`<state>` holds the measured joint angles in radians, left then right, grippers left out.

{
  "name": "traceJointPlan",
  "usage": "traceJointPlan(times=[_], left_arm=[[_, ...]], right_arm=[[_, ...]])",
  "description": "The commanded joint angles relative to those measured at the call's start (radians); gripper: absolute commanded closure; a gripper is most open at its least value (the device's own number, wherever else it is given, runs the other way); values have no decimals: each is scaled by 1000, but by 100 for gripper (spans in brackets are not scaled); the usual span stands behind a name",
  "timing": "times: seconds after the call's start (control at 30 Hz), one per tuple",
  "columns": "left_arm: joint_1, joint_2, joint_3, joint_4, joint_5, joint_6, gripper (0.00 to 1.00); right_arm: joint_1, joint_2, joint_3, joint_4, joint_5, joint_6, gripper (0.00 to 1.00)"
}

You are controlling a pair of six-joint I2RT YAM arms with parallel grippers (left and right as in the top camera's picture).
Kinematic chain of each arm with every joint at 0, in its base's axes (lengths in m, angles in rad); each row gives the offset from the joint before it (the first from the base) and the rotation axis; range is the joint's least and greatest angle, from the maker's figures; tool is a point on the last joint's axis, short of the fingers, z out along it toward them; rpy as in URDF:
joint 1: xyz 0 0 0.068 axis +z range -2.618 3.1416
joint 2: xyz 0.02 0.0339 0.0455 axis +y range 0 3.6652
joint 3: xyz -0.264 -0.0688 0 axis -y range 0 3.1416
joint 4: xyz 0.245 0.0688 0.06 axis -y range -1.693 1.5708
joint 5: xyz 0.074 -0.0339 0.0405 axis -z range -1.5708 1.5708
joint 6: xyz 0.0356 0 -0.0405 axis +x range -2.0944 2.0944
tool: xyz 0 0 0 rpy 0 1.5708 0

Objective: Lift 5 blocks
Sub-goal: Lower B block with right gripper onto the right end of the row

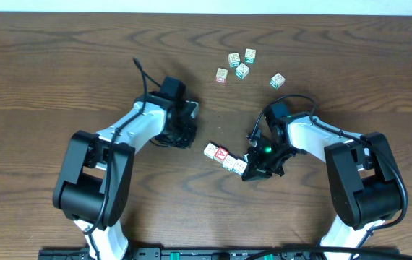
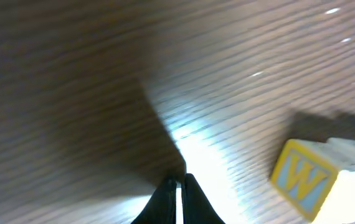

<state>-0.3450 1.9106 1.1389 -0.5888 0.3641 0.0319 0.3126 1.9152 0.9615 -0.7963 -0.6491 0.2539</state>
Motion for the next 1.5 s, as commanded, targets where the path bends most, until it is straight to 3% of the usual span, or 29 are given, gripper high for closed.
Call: traceJointPlan(times=[0.0, 0.27, 0.83, 1.03, 1.47], left_arm=[[-2, 23, -21, 7, 3, 19, 92], [-2, 23, -21, 3, 3, 21, 92], [-2, 23, -21, 3, 23, 21, 93], [-23, 23, -21, 4, 93, 66, 93], [-54, 23, -21, -5, 93, 81, 92]], right_arm=[[-6, 65, -35, 17, 426, 29, 99], [-6, 65, -35, -13, 510, 49, 99], [-4, 65, 42, 12, 509, 66, 99], [6, 65, 42, 12, 487, 76, 99], [82, 65, 42, 10, 449, 173, 99]])
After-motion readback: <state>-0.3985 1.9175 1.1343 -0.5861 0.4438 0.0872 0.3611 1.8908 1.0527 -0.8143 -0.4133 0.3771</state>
